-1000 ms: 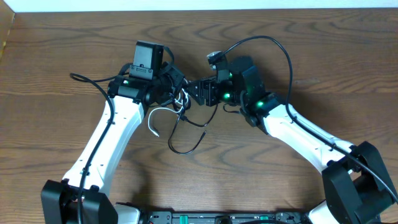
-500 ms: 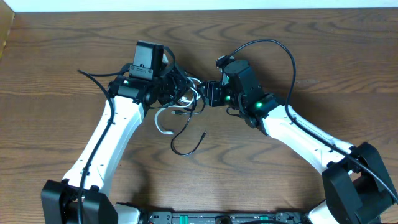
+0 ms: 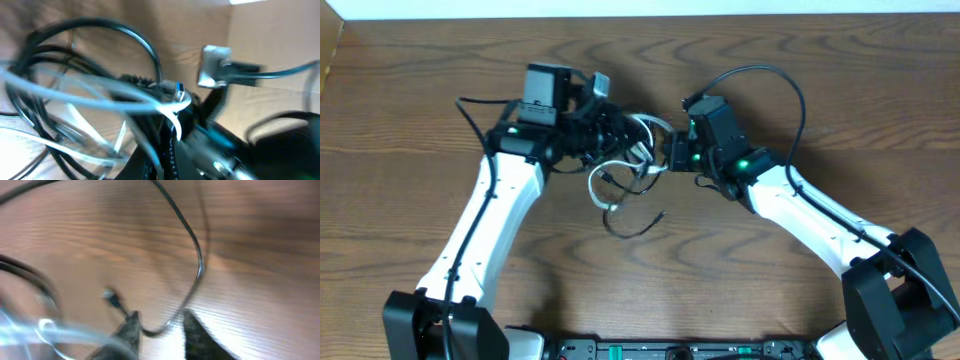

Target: Untangle cables

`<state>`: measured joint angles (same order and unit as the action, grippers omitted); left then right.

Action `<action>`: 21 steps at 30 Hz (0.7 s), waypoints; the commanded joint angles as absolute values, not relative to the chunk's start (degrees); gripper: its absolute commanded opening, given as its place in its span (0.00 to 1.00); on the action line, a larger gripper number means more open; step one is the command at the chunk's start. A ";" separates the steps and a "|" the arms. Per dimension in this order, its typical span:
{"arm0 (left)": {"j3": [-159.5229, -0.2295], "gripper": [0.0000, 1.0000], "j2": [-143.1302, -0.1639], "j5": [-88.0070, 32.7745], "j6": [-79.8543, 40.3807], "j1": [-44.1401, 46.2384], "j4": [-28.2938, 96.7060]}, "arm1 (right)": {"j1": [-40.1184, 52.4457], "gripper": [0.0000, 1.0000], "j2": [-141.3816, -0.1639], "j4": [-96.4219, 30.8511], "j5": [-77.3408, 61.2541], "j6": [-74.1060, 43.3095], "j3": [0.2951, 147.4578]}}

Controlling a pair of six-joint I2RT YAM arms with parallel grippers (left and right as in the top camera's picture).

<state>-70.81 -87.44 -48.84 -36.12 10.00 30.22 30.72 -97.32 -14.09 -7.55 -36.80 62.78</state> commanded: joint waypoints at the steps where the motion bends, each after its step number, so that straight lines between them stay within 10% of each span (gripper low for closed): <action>1: -71.48 0.07 -87.11 -53.36 -32.71 4.45 29.93 | 25.06 0.14 -96.71 -19.42 -3.14 -38.06 62.89; 13: -71.48 0.07 -87.13 -59.75 1.41 4.40 32.60 | 6.96 0.01 -96.64 -25.30 -19.73 -15.14 62.89; 21: -71.50 0.07 -87.09 -60.07 2.48 2.22 26.59 | -7.73 0.02 -96.64 -31.31 -15.79 -29.78 62.89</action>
